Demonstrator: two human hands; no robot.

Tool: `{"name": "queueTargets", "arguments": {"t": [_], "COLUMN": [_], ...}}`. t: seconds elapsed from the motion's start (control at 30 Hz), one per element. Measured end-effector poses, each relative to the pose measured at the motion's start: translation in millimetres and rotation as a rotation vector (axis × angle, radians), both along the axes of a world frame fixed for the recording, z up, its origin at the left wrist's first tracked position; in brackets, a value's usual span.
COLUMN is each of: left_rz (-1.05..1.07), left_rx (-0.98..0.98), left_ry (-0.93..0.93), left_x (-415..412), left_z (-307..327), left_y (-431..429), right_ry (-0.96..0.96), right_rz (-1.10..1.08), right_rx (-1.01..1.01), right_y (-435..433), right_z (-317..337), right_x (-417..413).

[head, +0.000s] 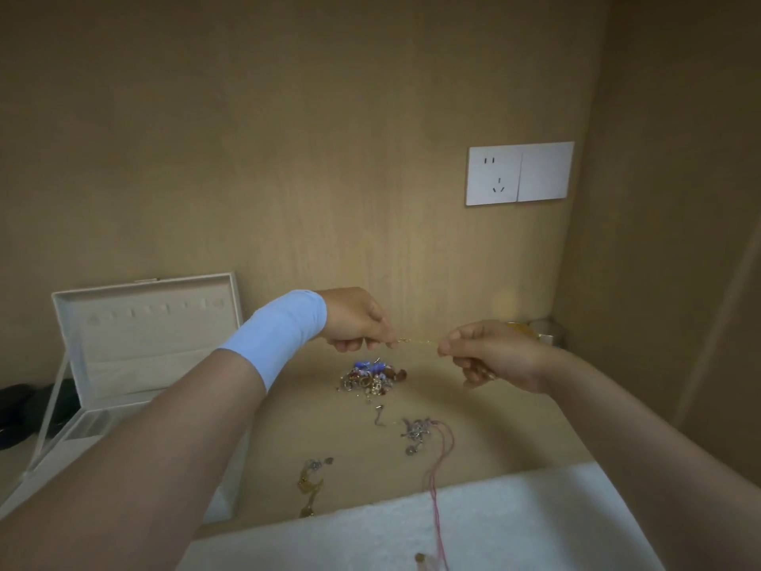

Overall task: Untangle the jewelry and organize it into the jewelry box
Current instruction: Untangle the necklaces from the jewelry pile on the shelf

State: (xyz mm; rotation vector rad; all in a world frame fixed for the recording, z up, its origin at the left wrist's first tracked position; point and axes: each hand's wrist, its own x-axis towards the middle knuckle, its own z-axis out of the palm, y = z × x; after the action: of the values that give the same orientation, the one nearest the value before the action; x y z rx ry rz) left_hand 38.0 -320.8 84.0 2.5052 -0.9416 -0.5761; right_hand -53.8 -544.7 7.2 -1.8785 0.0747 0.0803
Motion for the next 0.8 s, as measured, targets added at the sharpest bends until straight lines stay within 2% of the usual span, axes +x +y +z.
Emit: {"name": "queueTargets", "arguments": {"t": [0.2, 0.3, 0.43, 0.63, 0.8], "left_rz": [-0.012, 0.045, 0.104, 0.018, -0.02], "left_rx": [0.005, -0.088, -0.098, 0.09, 0.172], "left_ry": [-0.039, -0.036, -0.167, -0.297, -0.396], "left_x": [13.6, 19.1, 29.5, 47.4, 61.0], "left_z": [-40.4, -66.2, -101.4, -133.9, -148.7], "left_y": [-26.4, -48.7, -82.5, -117.8, -130.6], "right_ry": [-0.06, -0.054, -0.029, 0.003, -0.092], "right_rz": [-0.173, -0.248, -0.27, -0.303, -0.289], "right_rx": [-0.261, -0.464, -0.692, -0.805, -0.892], "right_y": [-55.5, -78.3, -104.4, -126.9, -141.7], "right_z": [-6.9, -22.8, -54.8, -86.0, -99.4], "right_x": [-12.6, -9.9, -4.4, -6.6, -4.2]}}
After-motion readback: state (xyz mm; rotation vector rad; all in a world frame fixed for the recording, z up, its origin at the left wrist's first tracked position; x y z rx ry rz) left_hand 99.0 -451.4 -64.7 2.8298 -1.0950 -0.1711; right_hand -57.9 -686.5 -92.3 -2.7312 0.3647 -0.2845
